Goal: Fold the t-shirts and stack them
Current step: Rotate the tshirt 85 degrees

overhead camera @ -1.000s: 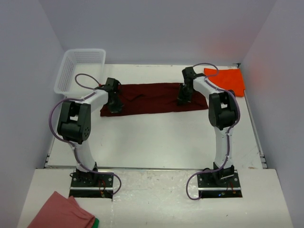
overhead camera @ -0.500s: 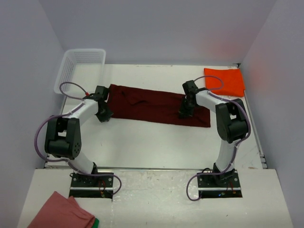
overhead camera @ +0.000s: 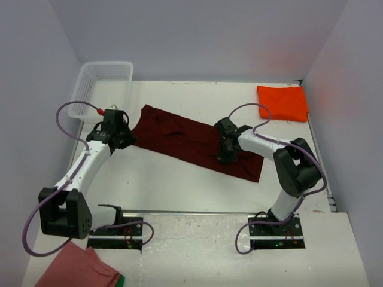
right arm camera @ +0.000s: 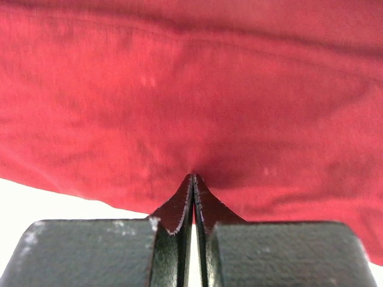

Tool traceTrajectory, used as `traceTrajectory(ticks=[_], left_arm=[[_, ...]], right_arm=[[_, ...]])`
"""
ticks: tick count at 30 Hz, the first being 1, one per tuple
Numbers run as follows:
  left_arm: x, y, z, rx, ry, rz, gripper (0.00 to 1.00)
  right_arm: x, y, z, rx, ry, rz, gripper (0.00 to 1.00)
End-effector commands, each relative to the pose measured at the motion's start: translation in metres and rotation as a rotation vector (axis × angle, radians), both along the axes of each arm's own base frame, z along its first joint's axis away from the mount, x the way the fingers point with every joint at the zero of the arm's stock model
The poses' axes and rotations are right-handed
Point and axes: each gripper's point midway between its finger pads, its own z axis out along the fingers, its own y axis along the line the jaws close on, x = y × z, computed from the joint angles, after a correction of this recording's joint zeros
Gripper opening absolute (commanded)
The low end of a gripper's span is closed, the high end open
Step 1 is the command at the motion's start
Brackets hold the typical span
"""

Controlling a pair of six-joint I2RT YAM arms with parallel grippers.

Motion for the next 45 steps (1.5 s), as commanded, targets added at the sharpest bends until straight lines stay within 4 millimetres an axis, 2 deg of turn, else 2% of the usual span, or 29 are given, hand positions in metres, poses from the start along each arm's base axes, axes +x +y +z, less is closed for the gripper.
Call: traceTrajectory(ticks=[1,3,5,7,9,10,12,13,14,15,17,18,20,31,37,45], left_arm=[[0.037,-0.036,0.073,-0.126,-0.299,-0.189,0.33],[0.043,-0.05,0.086,-0.187,-0.342,-0.234,0.42],[0.049,-0.062,0.078,-0.238,-0.322,-0.262,0.45],[0.059,-0.074,0.065,-0.274,-0.301,-0.294,0.45],[0.065,-0.09,0.057,-0.289,-0.298,-0.326,0.43],[0.068,-0.097,0.045,-0.291,-0.273,-0.338,0.43],[0.075,-0.105,0.037,-0.306,-0.268,-0.344,0.41],[0.078,-0.108,0.022,-0.306,-0.232,-0.344,0.41],[0.082,-0.112,0.021,-0.309,-0.228,-0.348,0.41],[0.086,-0.114,0.009,-0.312,-0.206,-0.347,0.41],[0.093,-0.12,0.009,-0.332,-0.205,-0.356,0.41],[0.096,-0.12,0.001,-0.337,-0.187,-0.349,0.42],[0.103,-0.123,0.003,-0.342,-0.195,-0.344,0.42],[0.132,-0.144,-0.015,-0.373,-0.165,-0.331,0.43],[0.13,-0.139,-0.022,-0.346,-0.146,-0.308,0.43],[0.126,-0.133,-0.015,-0.308,-0.145,-0.291,0.43]], right_arm=[[0.011,-0.015,0.039,-0.062,-0.091,-0.022,0.01],[0.017,-0.015,0.054,-0.069,-0.121,-0.007,0.09],[0.025,-0.011,0.076,-0.058,-0.152,0.006,0.14],[0.034,-0.005,0.099,-0.028,-0.203,0.02,0.34],[0.037,-0.003,0.114,-0.013,-0.234,0.028,0.51],[0.043,0.0,0.13,-0.003,-0.27,0.039,0.54],[0.045,-0.003,0.143,-0.017,-0.281,0.042,0.54],[0.053,-0.003,0.158,-0.024,-0.319,0.05,0.54],[0.054,-0.005,0.165,-0.029,-0.333,0.051,0.54],[0.058,-0.006,0.176,-0.026,-0.357,0.046,0.54],[0.06,-0.009,0.185,-0.024,-0.379,0.053,0.54],[0.061,-0.01,0.188,-0.021,-0.387,0.054,0.54],[0.064,-0.014,0.188,-0.02,-0.39,0.052,0.54],[0.066,-0.037,0.176,-0.05,-0.372,0.034,0.54],[0.065,-0.053,0.169,-0.044,-0.368,0.007,0.54],[0.067,-0.051,0.162,-0.014,-0.354,0.004,0.53]])
